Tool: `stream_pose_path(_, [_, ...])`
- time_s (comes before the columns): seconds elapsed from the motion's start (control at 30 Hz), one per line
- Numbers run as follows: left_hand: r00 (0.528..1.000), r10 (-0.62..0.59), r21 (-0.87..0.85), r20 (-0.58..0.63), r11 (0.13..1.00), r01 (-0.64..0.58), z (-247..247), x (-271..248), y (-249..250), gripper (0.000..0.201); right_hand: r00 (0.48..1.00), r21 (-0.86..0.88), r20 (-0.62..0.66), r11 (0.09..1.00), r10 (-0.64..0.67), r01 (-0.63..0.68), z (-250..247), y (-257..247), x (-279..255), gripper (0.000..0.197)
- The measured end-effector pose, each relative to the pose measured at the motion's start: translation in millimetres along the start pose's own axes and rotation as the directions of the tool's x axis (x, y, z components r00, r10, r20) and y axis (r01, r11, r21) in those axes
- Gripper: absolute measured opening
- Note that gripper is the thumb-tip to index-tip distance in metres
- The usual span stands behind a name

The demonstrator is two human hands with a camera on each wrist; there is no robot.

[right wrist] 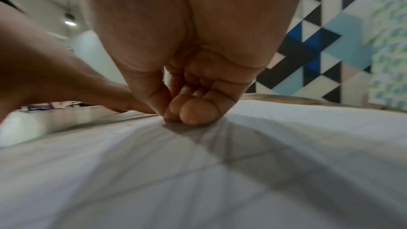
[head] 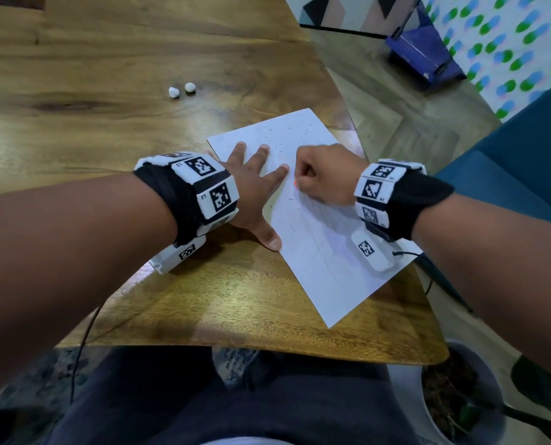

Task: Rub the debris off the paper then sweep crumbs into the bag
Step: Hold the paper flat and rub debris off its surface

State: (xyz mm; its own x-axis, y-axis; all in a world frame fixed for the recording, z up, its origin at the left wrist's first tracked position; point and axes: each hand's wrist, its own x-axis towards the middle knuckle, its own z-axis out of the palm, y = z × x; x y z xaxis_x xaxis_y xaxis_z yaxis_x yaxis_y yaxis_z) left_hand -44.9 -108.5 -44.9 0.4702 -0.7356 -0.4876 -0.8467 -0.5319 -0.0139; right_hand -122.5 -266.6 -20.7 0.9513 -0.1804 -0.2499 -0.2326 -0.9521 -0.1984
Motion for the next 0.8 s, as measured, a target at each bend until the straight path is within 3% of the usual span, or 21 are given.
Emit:
stream_pose_path(0.1, [1.000, 0.005, 0.002, -0.004, 1.000, -0.005, -1.3, -1.9, 1.1, 0.141, 0.995, 0.001, -0.042, 0.995, 0.095, -0.095, -4.1, 7.0, 13.4, 0.002])
stream_pose_path(0.17, [1.000, 0.012, 0.000, -0.003, 1.000, -0.012, -2.3, -2.8, 2.2, 0.139, 0.995, 0.009, -0.042, 0.996, 0.092, -0.092, -4.1, 7.3, 9.1, 0.002])
stream_pose_path(0.3, [1.000, 0.012, -0.006, 0.015, 1.000, -0.012, -5.6, -4.6, 2.9, 0.138, 0.995, 0.016, 0.092, 0.999, -0.033, 0.032, 4.3, 2.0, -27.7, 0.003])
stream_pose_path(0.4, [1.000, 0.009, -0.006, 0.024, 1.000, -0.009, -6.1, -4.2, 4.1, 0.138, 0.965, 0.021, 0.223, 0.990, -0.141, 0.140, 8.2, -1.1, -44.6, 0.003])
stream_pose_path(0.6, [1.000, -0.001, 0.015, 0.029, 1.000, 0.001, -6.6, -6.5, 5.3, 0.137, 1.000, -0.022, 0.003, 1.000, 0.003, -0.003, -3.6, 4.6, -4.2, 0.006])
stream_pose_path(0.8, [1.000, 0.007, 0.009, 0.013, 1.000, -0.007, -7.3, -7.4, 4.3, 0.137, 0.999, -0.008, 0.042, 1.000, -0.007, 0.007, 5.7, 5.9, -25.3, 0.006])
